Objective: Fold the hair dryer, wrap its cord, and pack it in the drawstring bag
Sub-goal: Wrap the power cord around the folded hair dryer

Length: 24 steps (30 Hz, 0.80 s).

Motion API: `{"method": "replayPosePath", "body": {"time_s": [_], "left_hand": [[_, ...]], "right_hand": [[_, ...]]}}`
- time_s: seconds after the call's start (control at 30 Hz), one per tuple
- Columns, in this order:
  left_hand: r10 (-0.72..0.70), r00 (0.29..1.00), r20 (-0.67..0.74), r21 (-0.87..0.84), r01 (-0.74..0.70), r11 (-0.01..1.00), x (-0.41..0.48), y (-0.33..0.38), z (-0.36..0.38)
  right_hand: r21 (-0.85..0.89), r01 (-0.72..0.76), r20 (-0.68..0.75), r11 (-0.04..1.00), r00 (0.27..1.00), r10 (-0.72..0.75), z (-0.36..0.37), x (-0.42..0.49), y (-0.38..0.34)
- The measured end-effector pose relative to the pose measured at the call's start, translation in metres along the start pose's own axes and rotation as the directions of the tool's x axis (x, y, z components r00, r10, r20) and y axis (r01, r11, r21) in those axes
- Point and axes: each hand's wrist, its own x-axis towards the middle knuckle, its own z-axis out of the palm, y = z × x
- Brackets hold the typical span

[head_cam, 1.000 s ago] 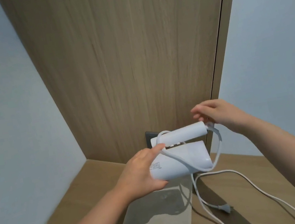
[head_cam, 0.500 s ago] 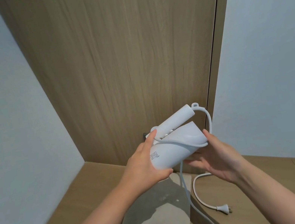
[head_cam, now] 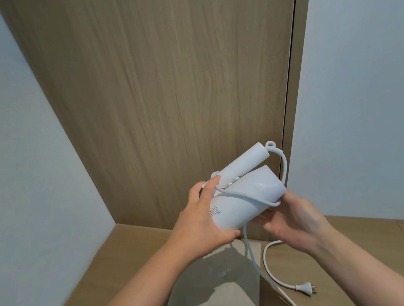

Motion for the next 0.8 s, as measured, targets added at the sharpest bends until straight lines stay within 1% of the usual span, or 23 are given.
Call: {"method": "replayPosePath", "body": {"time_s": [0.13, 0.23, 0.3, 0.37, 0.43, 0.53, 0.63, 0.7, 0.73, 0.8], "left_hand": [[-0.030, 0.999, 0.012, -0.049, 0.031, 0.998, 0.001, 0.002, 0.001], [-0.054, 0.998, 0.017, -0.127, 0.055, 0.990, 0.000, 0.003, 0.004], [-0.067, 0.998, 0.016, -0.222, 0.069, 0.973, 0.000, 0.002, 0.007], [-0.083, 0.996, 0.019, -0.329, 0.085, 0.941, 0.000, 0.003, 0.011], [-0.109, 0.993, 0.035, -0.410, 0.114, 0.905, 0.000, 0.004, 0.015], [-0.156, 0.985, 0.075, -0.490, 0.173, 0.854, 0.002, 0.002, 0.019], [-0.188, 0.976, 0.112, -0.519, 0.219, 0.826, 0.002, -0.005, 0.014], [-0.194, 0.973, 0.122, -0.490, 0.229, 0.841, 0.000, -0.013, 0.008], [-0.197, 0.972, 0.124, -0.473, 0.233, 0.850, 0.000, -0.016, 0.005], [-0.205, 0.971, 0.126, -0.458, 0.240, 0.856, -0.001, -0.020, 0.000]], "right_hand": [[0.001, 0.055, 0.068, 0.998, 0.996, -0.055, -0.006, 0.002, 0.007], [-0.059, 0.135, 0.082, 0.989, 0.988, -0.130, -0.004, 0.004, 0.010], [-0.136, 0.202, 0.078, 0.970, 0.978, -0.193, 0.002, 0.004, 0.011], [-0.200, 0.266, 0.048, 0.943, 0.964, -0.262, 0.007, 0.007, 0.013], [-0.260, 0.318, -0.033, 0.912, 0.941, -0.337, 0.014, 0.010, 0.017], [-0.384, 0.344, -0.087, 0.857, 0.910, -0.405, 0.018, 0.016, 0.020], [-0.577, 0.325, -0.053, 0.749, 0.901, -0.432, 0.010, 0.020, 0.017], [-0.659, 0.317, -0.005, 0.682, 0.905, -0.425, 0.002, 0.021, 0.008], [-0.651, 0.319, 0.022, 0.689, 0.915, -0.403, -0.001, 0.021, 0.003], [-0.576, 0.311, 0.073, 0.756, 0.941, -0.331, -0.006, 0.022, -0.009]]}}
